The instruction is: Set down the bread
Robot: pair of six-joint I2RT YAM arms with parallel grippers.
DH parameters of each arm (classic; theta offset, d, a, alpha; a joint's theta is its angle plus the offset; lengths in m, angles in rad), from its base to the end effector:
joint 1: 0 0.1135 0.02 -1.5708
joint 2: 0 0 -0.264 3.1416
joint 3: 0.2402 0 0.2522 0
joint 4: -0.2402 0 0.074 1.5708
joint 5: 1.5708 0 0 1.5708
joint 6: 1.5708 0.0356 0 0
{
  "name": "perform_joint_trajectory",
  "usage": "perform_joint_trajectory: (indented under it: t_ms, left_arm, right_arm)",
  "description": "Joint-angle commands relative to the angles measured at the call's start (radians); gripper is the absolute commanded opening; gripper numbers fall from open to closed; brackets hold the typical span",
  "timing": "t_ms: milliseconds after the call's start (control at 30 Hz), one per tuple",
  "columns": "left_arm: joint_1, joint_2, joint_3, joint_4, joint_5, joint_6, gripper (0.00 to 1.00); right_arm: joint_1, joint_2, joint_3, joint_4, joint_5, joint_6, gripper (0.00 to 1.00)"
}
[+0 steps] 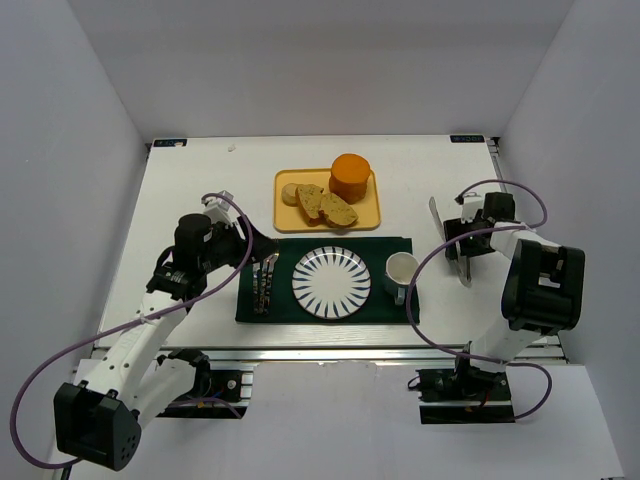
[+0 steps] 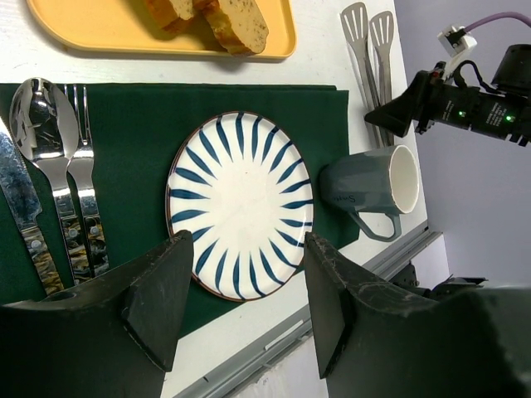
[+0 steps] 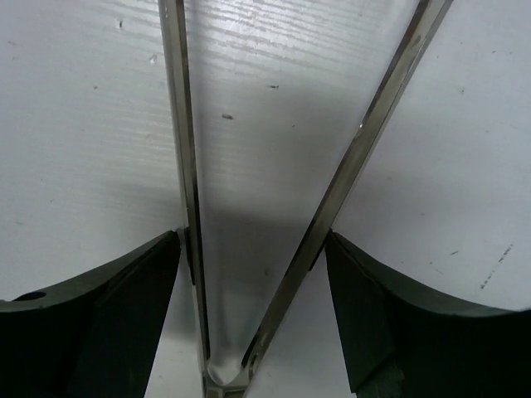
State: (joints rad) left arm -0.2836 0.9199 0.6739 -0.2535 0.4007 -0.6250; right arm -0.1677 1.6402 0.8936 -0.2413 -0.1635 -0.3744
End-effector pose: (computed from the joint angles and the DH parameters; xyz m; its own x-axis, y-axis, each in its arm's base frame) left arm 0.1939 -0.0710 0.2709 -0.7160 -0.3525 -0.6026 0.2065 0.7176 -0.6651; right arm 0.3154 -0.0475 0.1634 -0.7941 -0.2315 -0.5620 -0.2300 0.9703 -0.0748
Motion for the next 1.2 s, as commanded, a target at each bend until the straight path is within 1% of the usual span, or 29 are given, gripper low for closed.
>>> perform_joint_trajectory:
  t_ms: [0,133,167,200,233,267,333,367,433,467,567,633,667,733,767,800,833,867,900,1000,1067,1167]
  left_arm:
    - [-0.002,-0.013,-0.002,0.011,0.007,0.008,0.65]
    - [-0.002,-0.021,-0.004,0.011,-0.003,0.004,0.65]
    - [-0.002,-0.024,-0.008,0.011,-0.005,0.002,0.65]
    - [-0.002,-0.026,-0.008,0.011,-0.006,0.002,0.65]
    - [-0.002,-0.029,-0.007,0.007,-0.010,0.002,0.65]
    - [-0.002,-0.029,-0.008,0.007,-0.010,0.001,0.65]
    - [-0.002,-0.033,-0.016,0.017,-0.011,-0.007,0.65]
    - [-0.002,-0.036,-0.020,0.019,-0.010,-0.008,0.65]
    - [-0.002,-0.035,-0.022,0.019,-0.008,-0.012,0.65]
    - [-0.002,-0.033,-0.019,0.020,-0.003,-0.012,0.65]
    - [-0.002,-0.027,-0.010,0.011,-0.005,-0.007,0.65]
    - [-0.003,-0.024,-0.002,0.013,-0.005,-0.004,0.65]
    - [-0.002,-0.021,-0.002,0.014,-0.005,-0.004,0.65]
    - [-0.002,-0.019,-0.004,0.023,-0.002,-0.005,0.65]
    - [-0.003,-0.019,-0.005,0.031,0.001,-0.007,0.65]
    - [-0.002,-0.018,-0.007,0.034,0.004,-0.010,0.65]
    - [-0.002,-0.018,-0.010,0.037,0.007,-0.012,0.65]
    - [-0.002,-0.018,-0.008,0.037,0.007,-0.012,0.65]
    - [-0.002,-0.019,-0.005,0.033,0.009,-0.012,0.65]
    - [-0.002,-0.035,0.001,0.013,0.003,-0.005,0.65]
    - [-0.002,-0.049,0.003,0.002,-0.005,-0.004,0.65]
    - [-0.002,-0.076,0.000,-0.023,-0.019,-0.002,0.65]
  right_arm:
    - [0.011,0.035,0.048,0.034,0.001,0.011,0.75]
    - [0.022,0.067,0.039,0.040,0.012,-0.006,0.69]
    - [0.022,0.075,0.039,0.040,0.015,-0.012,0.63]
    - [0.023,0.075,0.039,0.036,0.015,-0.014,0.60]
    - [0.023,0.070,0.033,0.036,0.012,-0.023,0.52]
    - [0.023,0.066,0.027,0.037,0.012,-0.023,0.49]
    - [0.022,0.052,0.021,0.045,0.005,-0.027,0.39]
    - [0.022,0.034,0.021,0.043,0.002,-0.029,0.29]
    - [0.022,0.006,0.024,0.033,-0.019,-0.037,0.18]
    - [0.022,-0.026,0.039,0.022,-0.031,-0.040,0.10]
    - [0.025,-0.092,0.080,-0.039,-0.106,-0.044,0.06]
    - [0.045,-0.120,0.131,-0.068,-0.162,-0.049,0.06]
    - [0.056,-0.146,0.146,-0.093,-0.175,-0.050,0.08]
    - [0.117,-0.166,0.197,-0.118,-0.191,-0.057,0.12]
    - [0.143,-0.183,0.212,-0.131,-0.194,-0.060,0.17]
    - [0.208,-0.190,0.244,-0.135,-0.194,-0.061,0.19]
    - [0.241,-0.200,0.260,-0.136,-0.192,-0.061,0.25]
    - [0.272,-0.201,0.274,-0.135,-0.186,-0.061,0.28]
    - [0.328,-0.198,0.289,-0.132,-0.180,-0.060,0.30]
    - [0.405,-0.160,0.353,-0.132,-0.169,-0.052,0.38]
    - [0.430,-0.117,0.401,-0.131,-0.156,-0.060,0.40]
    - [0.464,-0.060,0.479,-0.136,-0.136,-0.084,0.41]
